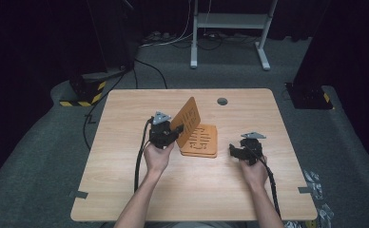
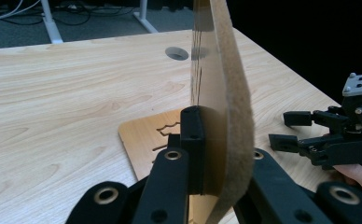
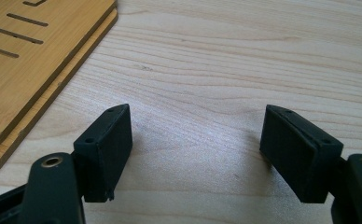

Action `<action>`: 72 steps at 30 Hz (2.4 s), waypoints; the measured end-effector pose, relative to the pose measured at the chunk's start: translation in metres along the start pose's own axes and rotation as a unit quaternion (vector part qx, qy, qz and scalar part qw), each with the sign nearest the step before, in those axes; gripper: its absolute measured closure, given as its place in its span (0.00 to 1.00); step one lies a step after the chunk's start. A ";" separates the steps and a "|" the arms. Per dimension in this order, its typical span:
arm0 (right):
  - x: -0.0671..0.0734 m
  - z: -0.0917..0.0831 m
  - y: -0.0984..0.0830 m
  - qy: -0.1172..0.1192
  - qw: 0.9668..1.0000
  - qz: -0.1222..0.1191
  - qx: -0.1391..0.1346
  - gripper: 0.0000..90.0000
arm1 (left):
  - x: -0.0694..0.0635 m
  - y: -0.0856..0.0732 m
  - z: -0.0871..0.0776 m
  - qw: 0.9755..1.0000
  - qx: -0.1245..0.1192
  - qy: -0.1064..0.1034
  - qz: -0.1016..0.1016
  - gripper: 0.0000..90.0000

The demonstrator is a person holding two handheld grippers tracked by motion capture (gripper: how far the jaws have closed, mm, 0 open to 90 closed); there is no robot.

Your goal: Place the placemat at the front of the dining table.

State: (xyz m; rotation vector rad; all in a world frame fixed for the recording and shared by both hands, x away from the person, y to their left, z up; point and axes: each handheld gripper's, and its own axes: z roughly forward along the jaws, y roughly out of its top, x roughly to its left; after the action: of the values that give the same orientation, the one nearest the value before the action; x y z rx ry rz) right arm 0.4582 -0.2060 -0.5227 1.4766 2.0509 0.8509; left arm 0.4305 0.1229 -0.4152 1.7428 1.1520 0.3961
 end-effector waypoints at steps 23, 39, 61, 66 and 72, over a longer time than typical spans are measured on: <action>0.000 0.000 0.000 0.000 1.000 0.003 0.001 0.28 | 0.018 -0.005 -0.016 1.000 -0.013 0.021 -0.012 0.95; 0.000 0.000 0.000 0.000 1.000 0.003 0.001 0.28 | 0.035 -0.013 -0.028 0.999 -0.014 0.041 -0.021 0.95; 0.000 0.000 0.000 0.000 1.000 0.003 0.001 0.28 | 0.052 -0.024 -0.041 0.997 -0.020 0.070 -0.037 0.95; 0.000 0.000 0.000 0.000 1.000 0.003 0.001 0.28 | 0.055 -0.027 -0.043 0.996 -0.021 0.079 -0.040 0.95; 0.000 0.000 0.000 -0.001 1.000 0.001 -0.001 0.28 | 0.061 -0.030 -0.045 0.994 -0.022 0.093 -0.044 0.95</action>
State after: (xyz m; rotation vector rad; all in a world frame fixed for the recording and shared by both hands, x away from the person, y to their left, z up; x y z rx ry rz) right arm 0.4582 -0.2058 -0.5229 1.4768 2.0471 0.8521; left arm 0.4145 0.2007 -0.4338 1.6379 1.3380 0.5351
